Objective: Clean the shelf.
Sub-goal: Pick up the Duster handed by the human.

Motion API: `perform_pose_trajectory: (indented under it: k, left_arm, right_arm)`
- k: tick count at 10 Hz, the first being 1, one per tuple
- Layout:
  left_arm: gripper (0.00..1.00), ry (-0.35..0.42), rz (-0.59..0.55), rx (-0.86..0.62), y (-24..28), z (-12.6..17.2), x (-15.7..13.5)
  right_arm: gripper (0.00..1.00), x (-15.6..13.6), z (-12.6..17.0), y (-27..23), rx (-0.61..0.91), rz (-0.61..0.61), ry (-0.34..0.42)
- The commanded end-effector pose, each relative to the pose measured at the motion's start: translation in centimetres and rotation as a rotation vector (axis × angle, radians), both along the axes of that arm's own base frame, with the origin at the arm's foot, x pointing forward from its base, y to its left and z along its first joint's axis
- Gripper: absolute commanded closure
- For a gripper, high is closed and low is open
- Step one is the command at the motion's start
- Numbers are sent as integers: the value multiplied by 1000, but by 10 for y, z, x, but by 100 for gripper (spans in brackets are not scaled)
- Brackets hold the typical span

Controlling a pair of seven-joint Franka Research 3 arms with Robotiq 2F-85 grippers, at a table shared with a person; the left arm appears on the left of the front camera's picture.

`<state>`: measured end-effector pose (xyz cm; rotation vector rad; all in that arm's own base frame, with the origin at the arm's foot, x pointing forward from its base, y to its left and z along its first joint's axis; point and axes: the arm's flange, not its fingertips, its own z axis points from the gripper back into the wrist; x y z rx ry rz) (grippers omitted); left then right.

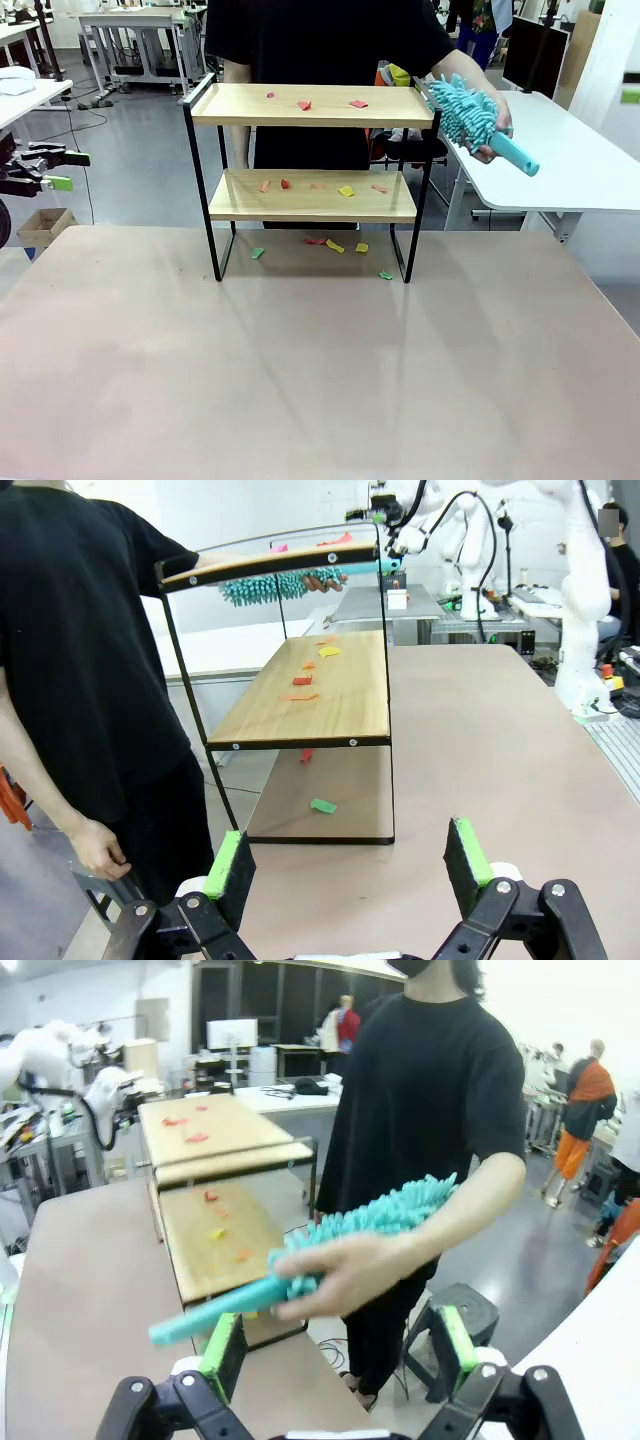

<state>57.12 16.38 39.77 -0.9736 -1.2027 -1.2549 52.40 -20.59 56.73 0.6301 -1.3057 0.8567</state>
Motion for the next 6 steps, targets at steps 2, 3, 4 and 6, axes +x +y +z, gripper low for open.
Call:
perform_pose_trajectory:
  k: [2,3,4,6]
  left_arm:
    - [0,-3,0,3,0,2,-1]
    - [0,-3,0,3,0,2,-1]
    - [0,-3,0,3,0,2,-1]
    - [0,-3,0,3,0,2,-1]
  right_arm:
    - [0,-31,36,79,-11,-212,110]
    - [0,-41,45,103,9,-277,136]
    - [0,-50,50,128,37,-373,177]
    - [0,-67,50,168,51,-563,316]
